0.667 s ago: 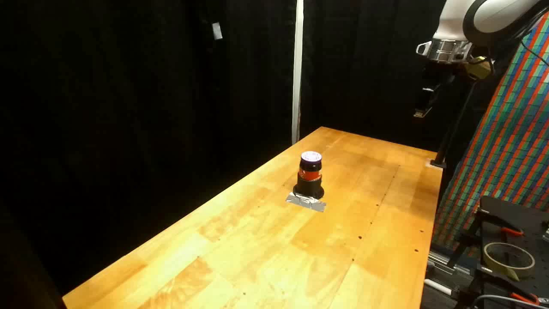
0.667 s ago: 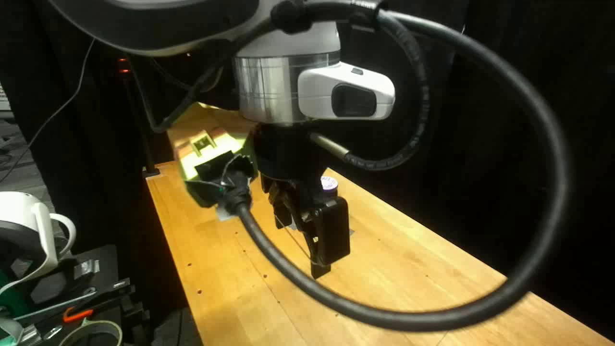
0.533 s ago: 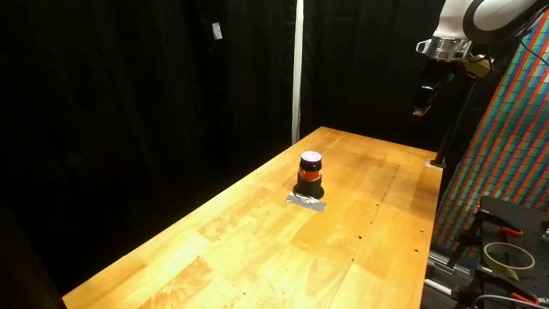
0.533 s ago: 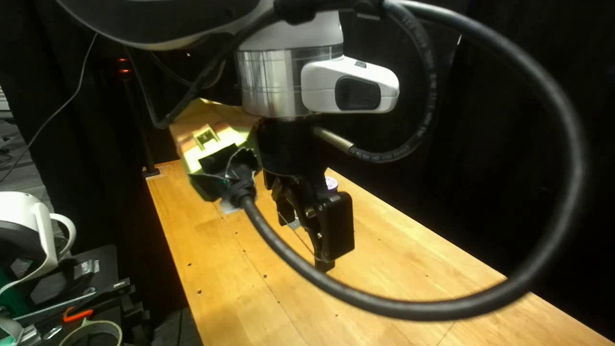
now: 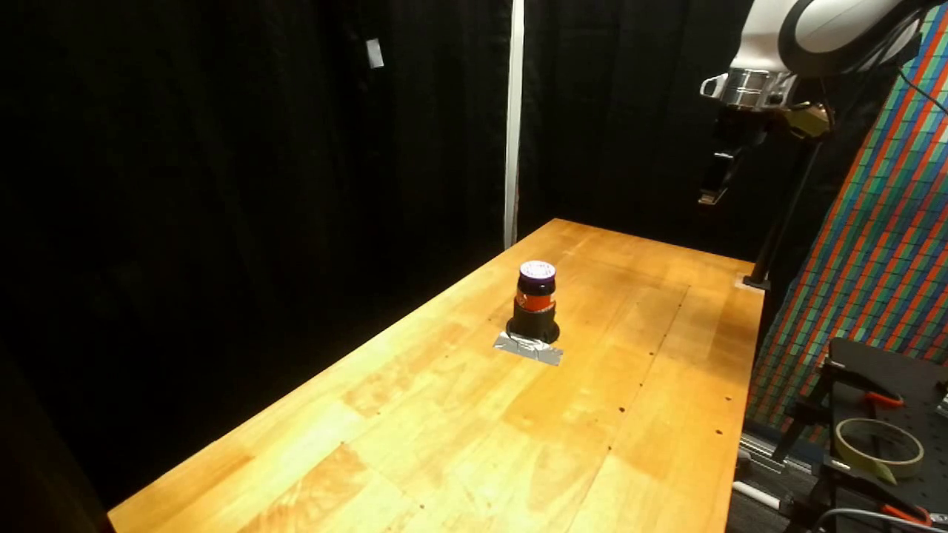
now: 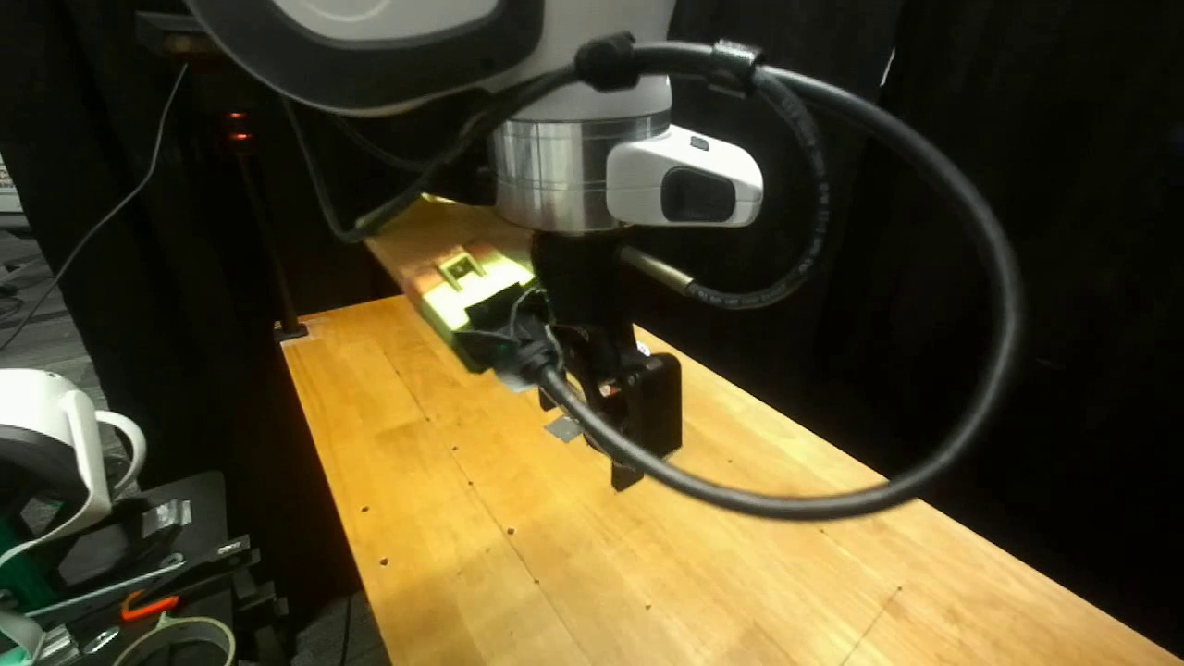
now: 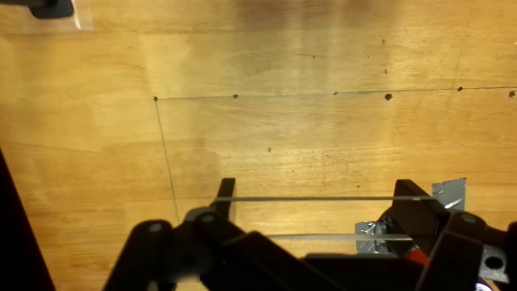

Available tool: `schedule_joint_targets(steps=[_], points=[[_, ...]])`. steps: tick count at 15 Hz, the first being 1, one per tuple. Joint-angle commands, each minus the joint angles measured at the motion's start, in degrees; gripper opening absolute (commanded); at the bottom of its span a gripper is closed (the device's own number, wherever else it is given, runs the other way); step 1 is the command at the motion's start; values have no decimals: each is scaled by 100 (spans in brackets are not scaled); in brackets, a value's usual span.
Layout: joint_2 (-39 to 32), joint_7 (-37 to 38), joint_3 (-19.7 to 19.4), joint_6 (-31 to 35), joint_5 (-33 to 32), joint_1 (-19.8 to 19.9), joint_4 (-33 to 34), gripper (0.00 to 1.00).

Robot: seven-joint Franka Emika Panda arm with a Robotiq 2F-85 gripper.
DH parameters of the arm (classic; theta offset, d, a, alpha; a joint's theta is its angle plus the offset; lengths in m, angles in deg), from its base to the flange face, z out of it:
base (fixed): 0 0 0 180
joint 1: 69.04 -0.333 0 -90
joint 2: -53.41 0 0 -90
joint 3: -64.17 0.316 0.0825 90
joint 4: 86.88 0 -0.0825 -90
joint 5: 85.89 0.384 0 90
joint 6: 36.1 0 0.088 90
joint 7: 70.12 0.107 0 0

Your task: Put the rubber band around the brown cup

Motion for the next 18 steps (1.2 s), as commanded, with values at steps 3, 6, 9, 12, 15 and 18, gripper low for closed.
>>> schedule_joint_targets(steps=[3, 6, 9, 12, 15, 18], points=[[-1766, -604, 457, -198, 890, -409, 1789, 100], [-2691, -708, 828, -482, 1044, -368, 2780, 100], [-3543, -531, 1090, -879, 965, -310, 3764, 100], [-4264, -293, 1266, -1415, 971, -321, 4727, 100], [-4861, -132, 1382, -1980, 976, -329, 5670, 100], [-5414, 34, 1462, -2499, 977, -365, 6578, 100]])
